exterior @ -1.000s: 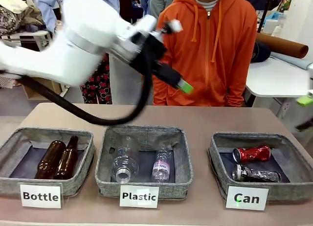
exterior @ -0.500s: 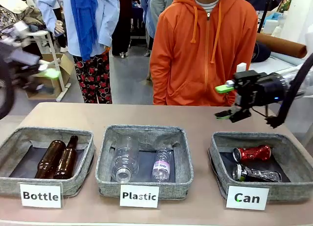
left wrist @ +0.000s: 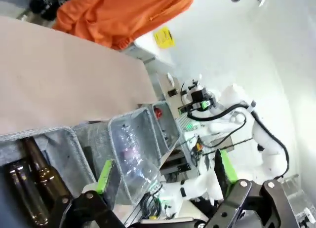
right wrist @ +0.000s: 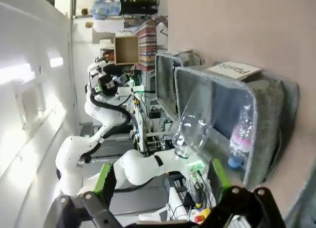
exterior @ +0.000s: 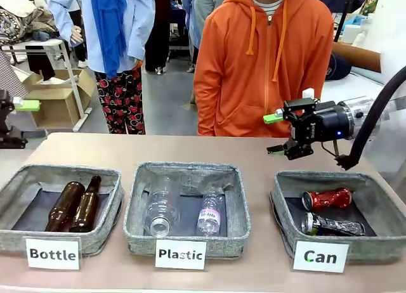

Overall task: Sort the can waste into the basket.
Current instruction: Pick up the can waste from the table and place it in the right Fabric basket.

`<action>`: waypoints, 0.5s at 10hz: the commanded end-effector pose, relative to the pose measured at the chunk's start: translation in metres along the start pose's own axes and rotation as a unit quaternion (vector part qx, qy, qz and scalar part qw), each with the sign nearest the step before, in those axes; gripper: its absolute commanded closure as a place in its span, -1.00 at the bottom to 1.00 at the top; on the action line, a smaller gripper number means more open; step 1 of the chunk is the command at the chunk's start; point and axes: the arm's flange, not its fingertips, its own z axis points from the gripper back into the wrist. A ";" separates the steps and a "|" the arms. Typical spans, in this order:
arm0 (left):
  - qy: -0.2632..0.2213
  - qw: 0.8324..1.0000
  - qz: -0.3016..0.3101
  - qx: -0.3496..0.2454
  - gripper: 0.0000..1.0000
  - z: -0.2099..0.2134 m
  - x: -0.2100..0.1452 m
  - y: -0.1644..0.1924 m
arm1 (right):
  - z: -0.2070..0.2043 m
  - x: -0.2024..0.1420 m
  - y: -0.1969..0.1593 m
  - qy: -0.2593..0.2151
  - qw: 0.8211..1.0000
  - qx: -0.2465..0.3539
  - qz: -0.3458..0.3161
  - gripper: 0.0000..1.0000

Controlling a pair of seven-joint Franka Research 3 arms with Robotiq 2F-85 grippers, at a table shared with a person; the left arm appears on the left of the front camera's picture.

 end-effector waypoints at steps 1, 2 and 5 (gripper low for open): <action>0.048 0.998 -0.020 0.023 -1.00 -0.003 0.014 -0.012 | -0.004 -0.005 0.007 0.029 0.999 0.007 0.016 -1.00; 0.048 0.998 -0.020 0.023 -1.00 -0.003 0.014 -0.012 | -0.004 -0.005 0.007 0.029 0.999 0.007 0.016 -1.00; 0.048 0.998 -0.020 0.023 -1.00 -0.003 0.014 -0.012 | -0.004 -0.005 0.007 0.029 0.999 0.007 0.016 -1.00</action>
